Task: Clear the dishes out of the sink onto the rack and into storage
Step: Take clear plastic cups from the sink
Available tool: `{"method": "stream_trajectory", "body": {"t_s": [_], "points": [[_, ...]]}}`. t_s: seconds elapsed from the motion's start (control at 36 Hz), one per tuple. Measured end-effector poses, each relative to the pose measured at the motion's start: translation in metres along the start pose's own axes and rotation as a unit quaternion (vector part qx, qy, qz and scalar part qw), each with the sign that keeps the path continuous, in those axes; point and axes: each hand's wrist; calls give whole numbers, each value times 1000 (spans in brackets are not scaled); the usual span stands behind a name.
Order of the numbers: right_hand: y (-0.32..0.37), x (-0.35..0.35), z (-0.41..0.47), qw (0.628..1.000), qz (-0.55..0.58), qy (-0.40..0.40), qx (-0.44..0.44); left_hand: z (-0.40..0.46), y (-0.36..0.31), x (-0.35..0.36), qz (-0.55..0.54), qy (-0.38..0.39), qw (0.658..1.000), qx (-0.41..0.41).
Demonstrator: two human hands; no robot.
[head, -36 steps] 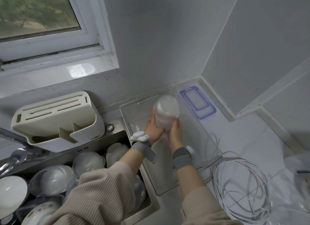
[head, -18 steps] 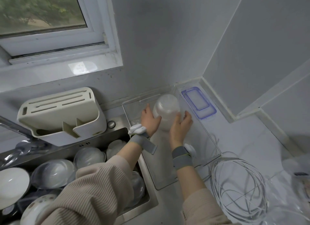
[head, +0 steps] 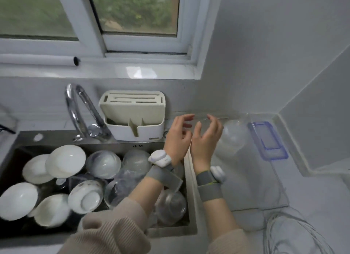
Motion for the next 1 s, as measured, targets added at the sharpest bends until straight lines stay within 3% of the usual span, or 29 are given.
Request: {"method": "stream_trajectory", "body": {"t_s": [0.17, 0.33, 0.53, 0.64, 0.75, 1.0], "points": [[22, 44, -54, 991, -23, 124, -41, -46, 29, -60, 27, -86, 994, -56], [21, 67, -97, 973, -50, 222, -24, -88, 48, -88, 33, -77, 989, -123], [8, 86, -145, 910, -61, 394, 113, -137, 82, -128, 52, -41, 967, -246], [-2, 86, -164, 865, -120, 448, 191, -160, 104, -145, 45, -74, 942, -326], [-9, 85, -176, 819, -165, 494, 241, -173, 122, -152, 64, -54, 902, -423], [0, 77, -189, 805, -182, 493, 275, -187, 129, -147, 111, 58, 885, -449]]}}
Point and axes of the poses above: each hand's wrist, its own z-axis towards the middle knuckle, its own x-axis out of the palm, y = z × x, and after that the axes turned 7 degrees about y, right-handed
